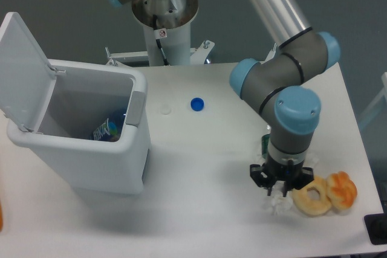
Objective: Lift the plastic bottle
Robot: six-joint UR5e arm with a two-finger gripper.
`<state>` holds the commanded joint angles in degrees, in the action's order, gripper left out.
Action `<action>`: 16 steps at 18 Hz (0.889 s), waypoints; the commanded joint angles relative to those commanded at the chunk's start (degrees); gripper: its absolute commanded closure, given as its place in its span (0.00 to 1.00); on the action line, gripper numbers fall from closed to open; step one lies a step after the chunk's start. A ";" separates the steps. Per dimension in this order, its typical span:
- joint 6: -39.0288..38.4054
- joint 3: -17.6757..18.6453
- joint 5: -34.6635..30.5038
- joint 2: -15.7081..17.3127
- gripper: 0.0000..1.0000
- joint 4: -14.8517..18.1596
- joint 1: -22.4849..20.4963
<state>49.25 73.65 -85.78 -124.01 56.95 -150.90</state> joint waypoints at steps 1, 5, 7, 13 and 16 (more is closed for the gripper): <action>3.53 0.00 0.00 0.35 0.94 0.09 -0.53; 7.16 -1.14 -0.44 1.06 1.00 1.75 -3.16; 11.63 -3.07 -0.44 0.97 1.00 5.87 -4.31; 15.96 -8.25 -1.93 0.27 1.00 14.31 -5.54; 15.96 -11.59 -1.93 -0.35 1.00 19.85 -5.72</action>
<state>65.21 62.06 -87.71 -124.36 76.80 -156.62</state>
